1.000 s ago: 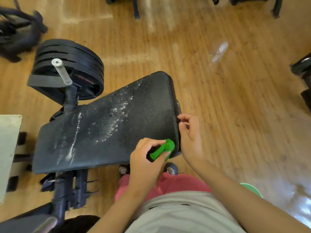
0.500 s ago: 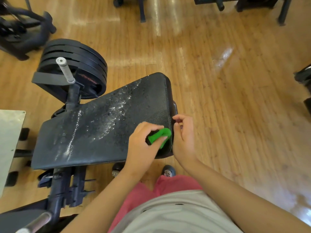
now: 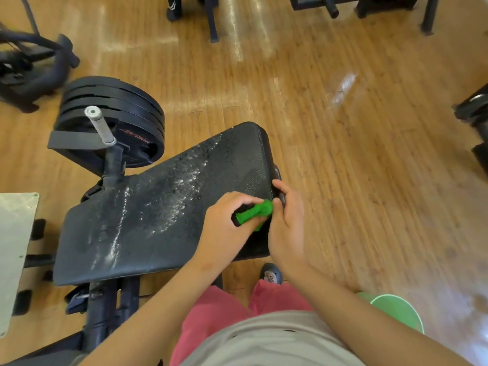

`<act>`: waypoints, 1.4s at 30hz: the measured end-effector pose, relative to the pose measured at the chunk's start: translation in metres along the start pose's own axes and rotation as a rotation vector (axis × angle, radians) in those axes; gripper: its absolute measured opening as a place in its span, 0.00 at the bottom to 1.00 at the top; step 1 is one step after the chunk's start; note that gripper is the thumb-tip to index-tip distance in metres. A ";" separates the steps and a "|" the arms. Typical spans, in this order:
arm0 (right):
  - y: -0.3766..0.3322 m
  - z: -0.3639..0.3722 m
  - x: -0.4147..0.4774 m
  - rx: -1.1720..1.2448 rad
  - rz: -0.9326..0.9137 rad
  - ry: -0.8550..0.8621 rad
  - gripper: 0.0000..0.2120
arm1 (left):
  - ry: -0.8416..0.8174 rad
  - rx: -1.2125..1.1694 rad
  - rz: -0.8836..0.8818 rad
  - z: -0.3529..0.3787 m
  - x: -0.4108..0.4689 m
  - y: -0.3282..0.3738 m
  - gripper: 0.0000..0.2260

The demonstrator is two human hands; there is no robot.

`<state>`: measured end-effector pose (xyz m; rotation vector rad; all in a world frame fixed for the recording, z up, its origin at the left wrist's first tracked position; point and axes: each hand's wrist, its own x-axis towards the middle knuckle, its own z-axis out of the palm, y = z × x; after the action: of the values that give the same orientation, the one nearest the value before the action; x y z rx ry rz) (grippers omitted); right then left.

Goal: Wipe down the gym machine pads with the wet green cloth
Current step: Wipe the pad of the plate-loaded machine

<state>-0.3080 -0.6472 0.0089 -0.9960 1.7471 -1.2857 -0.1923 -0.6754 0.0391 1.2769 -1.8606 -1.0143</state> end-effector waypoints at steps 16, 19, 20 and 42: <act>0.003 0.006 -0.004 -0.147 -0.070 0.116 0.17 | 0.022 0.138 0.070 -0.012 0.121 -0.015 0.06; 0.003 0.006 -0.003 -0.171 -0.084 0.119 0.18 | -0.004 0.129 0.100 -0.015 0.087 -0.020 0.09; 0.003 0.006 -0.003 -0.178 -0.088 0.118 0.18 | -0.012 0.129 0.115 -0.016 0.081 -0.022 0.09; 0.005 0.006 -0.003 -0.217 -0.133 0.088 0.20 | -0.045 0.147 0.134 -0.017 0.130 -0.023 0.08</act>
<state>-0.3020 -0.6461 0.0030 -1.2120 1.9470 -1.2577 -0.2077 -0.8074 0.0387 1.2029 -2.0574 -0.8553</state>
